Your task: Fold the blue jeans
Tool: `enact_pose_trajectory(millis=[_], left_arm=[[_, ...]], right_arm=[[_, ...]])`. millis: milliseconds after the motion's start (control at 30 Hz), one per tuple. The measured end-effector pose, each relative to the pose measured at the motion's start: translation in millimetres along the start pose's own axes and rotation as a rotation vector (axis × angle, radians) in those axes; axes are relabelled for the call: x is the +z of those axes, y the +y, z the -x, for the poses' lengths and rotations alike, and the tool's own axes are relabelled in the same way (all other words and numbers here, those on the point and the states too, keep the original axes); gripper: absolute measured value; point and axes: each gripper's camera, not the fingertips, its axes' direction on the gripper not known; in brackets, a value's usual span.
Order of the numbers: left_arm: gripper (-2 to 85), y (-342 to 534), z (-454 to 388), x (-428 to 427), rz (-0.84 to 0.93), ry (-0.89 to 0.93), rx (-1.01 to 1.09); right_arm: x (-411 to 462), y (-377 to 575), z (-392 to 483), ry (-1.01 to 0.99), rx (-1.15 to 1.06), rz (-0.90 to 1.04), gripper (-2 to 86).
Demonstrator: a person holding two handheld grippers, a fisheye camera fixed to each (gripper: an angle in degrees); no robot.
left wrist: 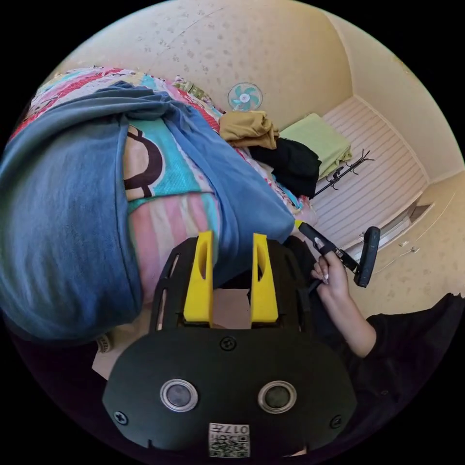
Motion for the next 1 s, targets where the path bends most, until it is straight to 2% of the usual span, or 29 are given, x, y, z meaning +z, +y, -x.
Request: enact_pose_trajectory(millis=[100,233,333,400,433,467,500,567,600,633,667,700,733,767,800,833,900,933,1000], left_arm=[[6.7,10.2,-14.4,2.8,-0.019,-0.124,0.012],[0.5,3.5,-26.7,-6.6,0.221,0.080,0.059],[-0.2,11.7,-18.7,-17.5,0.310,0.043,0.042],[-0.5,20.5,6.3,-16.4,0.379,0.111,-0.019],[-0.7,25.3,22.5,-17.8,0.441,0.201,-0.061],[-0.6,28.3,33.6,-31.2,0.429,0.291,-0.066],[-0.6,28.8,37.9,-43.3,0.388,0.319,-0.059],[0.3,28.5,54.4,-113.8,0.097,0.311,-0.022],[0.7,30.1,59.1,-135.0,0.002,0.277,-0.022],[2.3,38.5,67.4,-177.3,-0.206,0.167,-0.036],[4.7,52.9,71.8,-212.3,-0.392,0.019,-0.044],[5.6,60.9,72.9,-225.0,-0.460,-0.065,-0.048],[7.3,75.5,75.3,-239.2,-0.535,-0.233,-0.067],[7.6,89.0,79.2,-239.9,-0.557,-0.398,-0.082],[7.7,95.5,82.3,-235.4,-0.552,-0.469,-0.088],[7.8,109.4,96.9,-229.1,-0.598,-0.506,-0.202],[7.8,118.3,117.4,-228.0,-0.633,-0.362,-0.288],[7.6,117.5,127.1,-224.7,-0.610,-0.290,-0.287],[7.2,114.8,137.7,-217.3,-0.553,-0.274,-0.324]], right_arm=[[-3.3,-0.2,-1.9,-0.015,0.000,-0.002,0.8],[-16.7,2.8,1.7,0.036,-0.009,-0.049,0.8],[-10.0,-2.0,2.3,0.056,0.012,0.023,1.0],[-11.1,-4.8,-4.6,0.054,0.071,0.032,1.4],[-15.8,-5.2,-6.1,0.041,0.078,0.015,1.6],[-30.2,-5.2,-5.1,0.009,0.061,-0.048,2.0],[-47.9,-3.4,1.8,-0.017,0.012,-0.140,2.5],[-70.7,-0.5,20.9,-0.082,-0.078,-0.261,3.4],[-77.2,-2.7,37.0,-0.183,-0.121,-0.278,4.0],[-76.5,-6.0,46.3,-0.256,-0.127,-0.251,4.4],[-65.2,-15.1,67.7,-0.406,-0.119,-0.134,4.9],[-43.3,-24.9,98.5,-0.529,-0.141,0.046,5.3],[-30.8,-28.8,117.0,-0.575,-0.172,0.139,5.9],[-8.5,-32.5,153.4,-0.644,-0.237,0.274,7.0],[10.7,-33.5,184.0,-0.680,-0.264,0.351,9.0],[19.7,-33.9,196.1,-0.675,-0.260,0.378,10.0],[58.1,-35.0,235.7,-0.592,-0.232,0.513,11.9],[65.4,-34.0,244.0,-0.570,-0.236,0.537,12.1],[61.8,-27.3,263.6,-0.451,-0.294,0.499,12.4]])
